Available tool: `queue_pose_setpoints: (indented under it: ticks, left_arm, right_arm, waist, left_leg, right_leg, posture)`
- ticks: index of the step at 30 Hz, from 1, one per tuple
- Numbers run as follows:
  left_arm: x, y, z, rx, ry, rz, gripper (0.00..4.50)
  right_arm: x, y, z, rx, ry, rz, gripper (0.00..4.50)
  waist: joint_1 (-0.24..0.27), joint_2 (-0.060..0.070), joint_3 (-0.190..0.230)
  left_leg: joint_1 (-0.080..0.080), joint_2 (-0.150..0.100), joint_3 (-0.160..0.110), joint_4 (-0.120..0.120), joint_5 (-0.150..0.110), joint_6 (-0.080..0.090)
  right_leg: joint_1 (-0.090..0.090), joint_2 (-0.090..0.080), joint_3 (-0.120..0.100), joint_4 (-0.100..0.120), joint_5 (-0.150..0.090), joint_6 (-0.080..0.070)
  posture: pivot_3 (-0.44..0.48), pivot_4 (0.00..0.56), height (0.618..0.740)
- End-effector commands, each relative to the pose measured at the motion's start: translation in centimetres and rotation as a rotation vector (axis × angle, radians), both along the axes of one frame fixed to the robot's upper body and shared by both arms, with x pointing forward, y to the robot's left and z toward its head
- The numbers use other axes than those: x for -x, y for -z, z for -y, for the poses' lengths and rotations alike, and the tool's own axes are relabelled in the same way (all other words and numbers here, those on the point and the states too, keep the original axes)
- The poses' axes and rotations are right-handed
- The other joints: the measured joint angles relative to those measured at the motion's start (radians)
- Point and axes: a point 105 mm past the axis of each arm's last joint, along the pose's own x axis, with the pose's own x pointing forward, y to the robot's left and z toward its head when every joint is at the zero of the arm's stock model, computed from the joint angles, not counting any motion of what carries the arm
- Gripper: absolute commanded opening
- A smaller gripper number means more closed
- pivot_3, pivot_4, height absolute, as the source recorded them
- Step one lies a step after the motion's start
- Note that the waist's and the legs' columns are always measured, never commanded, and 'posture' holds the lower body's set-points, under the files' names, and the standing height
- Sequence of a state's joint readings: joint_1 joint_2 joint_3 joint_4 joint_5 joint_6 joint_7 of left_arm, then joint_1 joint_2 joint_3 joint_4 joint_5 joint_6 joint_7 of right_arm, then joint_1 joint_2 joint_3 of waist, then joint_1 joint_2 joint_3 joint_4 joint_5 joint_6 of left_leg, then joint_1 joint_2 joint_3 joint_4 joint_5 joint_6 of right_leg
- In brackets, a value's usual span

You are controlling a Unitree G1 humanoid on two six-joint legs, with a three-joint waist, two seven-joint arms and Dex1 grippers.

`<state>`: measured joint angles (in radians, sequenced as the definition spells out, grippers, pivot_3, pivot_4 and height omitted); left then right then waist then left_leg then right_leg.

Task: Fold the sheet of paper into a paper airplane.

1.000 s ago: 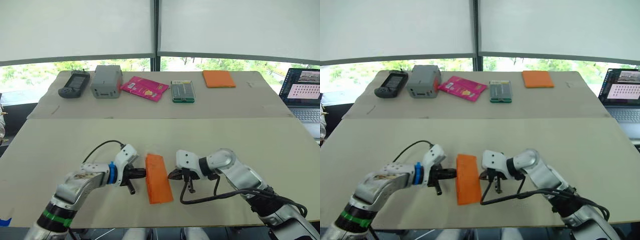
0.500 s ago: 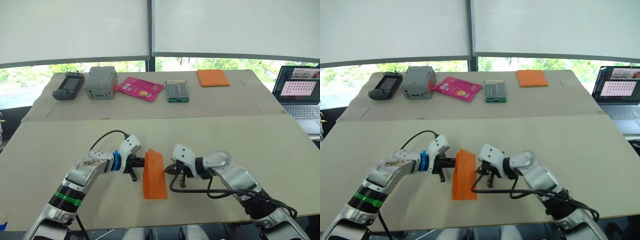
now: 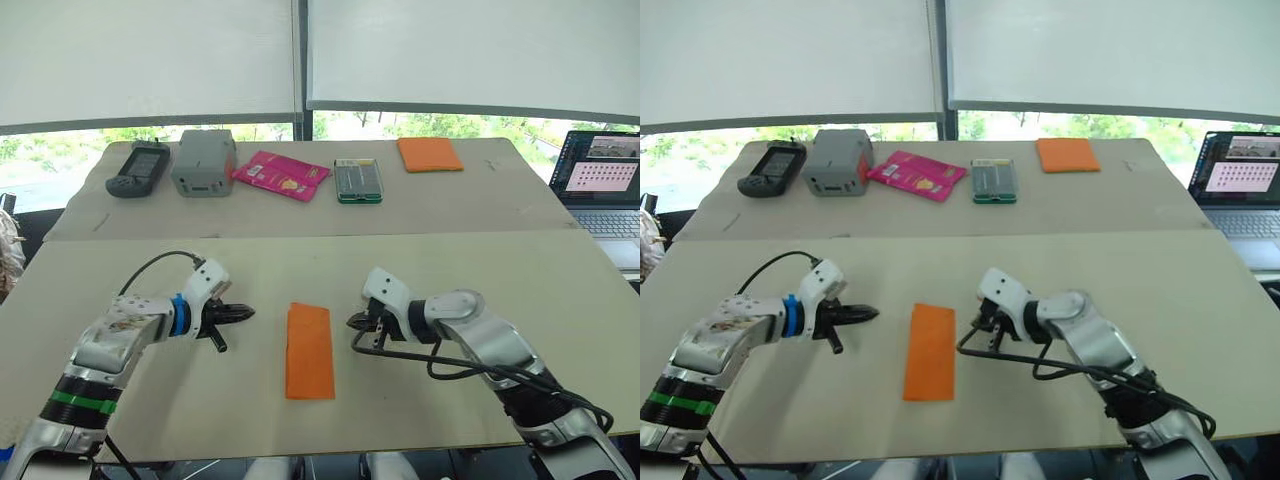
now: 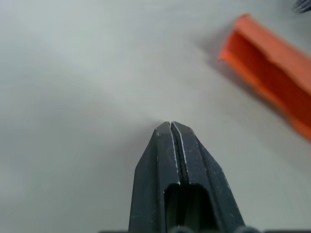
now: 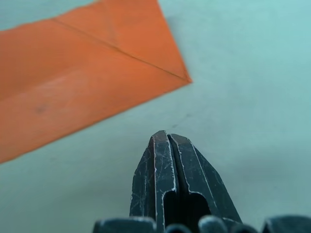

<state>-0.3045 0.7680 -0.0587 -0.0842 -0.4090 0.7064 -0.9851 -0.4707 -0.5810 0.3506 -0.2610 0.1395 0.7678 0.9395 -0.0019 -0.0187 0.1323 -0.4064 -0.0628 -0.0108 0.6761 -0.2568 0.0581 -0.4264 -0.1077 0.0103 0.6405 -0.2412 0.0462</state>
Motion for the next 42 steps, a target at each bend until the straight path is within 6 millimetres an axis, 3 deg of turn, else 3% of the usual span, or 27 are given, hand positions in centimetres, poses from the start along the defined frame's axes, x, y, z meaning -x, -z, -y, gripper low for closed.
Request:
queue_pose_setpoints:
  ticks: [1,17,23,25,34,38,42]
  left_arm:
    - [1.0,-1.1,1.5,0.059,0.081,0.017,0.00]
    - [2.6,1.4,7.1,0.102,0.250,-0.065,0.00]
    - [2.5,1.3,9.9,0.152,0.325,-0.061,0.00]
    - [2.7,1.6,10.3,0.140,0.345,-0.071,0.00]
    - [2.6,4.1,13.3,0.120,0.397,-0.155,0.00]
    - [2.5,4.3,14.0,0.108,0.437,-0.161,0.00]
    - [2.1,4.1,14.1,0.105,0.441,-0.151,0.00]
  right_arm:
    - [0.1,-1.4,0.1,-0.024,-0.018,0.044,0.05]
    - [-0.3,-1.8,2.0,-0.001,0.071,0.061,0.05]
    - [0.3,-1.9,2.1,-0.002,0.085,0.058,0.05]
    - [0.3,-2.3,2.2,-0.012,0.099,0.066,0.05]
    - [1.2,-8.8,3.7,-0.086,0.115,0.202,0.05]
    - [1.5,-9.3,4.3,-0.090,0.150,0.200,0.05]
    - [1.7,-7.9,4.9,-0.065,0.202,0.165,0.05]
  waist:
    - [0.001,0.000,0.000]
    - [0.008,0.000,0.000]
    - [0.014,0.000,0.000]
    - [0.013,0.000,0.000]
    - [0.022,0.000,0.000]
    - [0.022,0.000,0.000]
    - [0.025,0.000,0.000]
  left_leg:
    - [0.000,0.000,0.000,0.000,-0.001,0.002]
    - [0.000,0.000,0.000,0.001,-0.003,0.005]
    - [0.000,-0.001,0.000,0.003,-0.003,0.005]
    - [0.000,-0.001,0.000,0.003,-0.003,0.005]
    - [0.000,-0.001,0.000,0.004,-0.004,0.007]
    - [0.000,-0.001,0.000,0.004,-0.004,0.008]
    - [0.000,-0.001,0.000,0.004,-0.004,0.008]
  right_leg:
    - [0.000,0.000,0.000,0.000,0.000,0.000]
    - [0.001,0.000,0.000,0.000,0.000,0.000]
    - [0.001,0.000,0.000,0.000,0.000,0.000]
    - [0.001,0.000,0.000,0.000,0.000,0.000]
    - [0.004,0.000,-0.001,-0.001,0.000,0.000]
    - [0.004,-0.001,0.000,-0.001,0.000,0.000]
    - [0.004,-0.001,0.000,-0.001,0.000,0.000]
  posture:
    - [0.000,0.150,0.740]
    - [0.000,0.150,0.740]
    - [0.000,0.150,0.740]
    - [0.000,0.150,0.740]
    - [0.000,0.150,0.740]
    - [0.000,0.150,0.740]
    - [0.000,0.150,0.740]
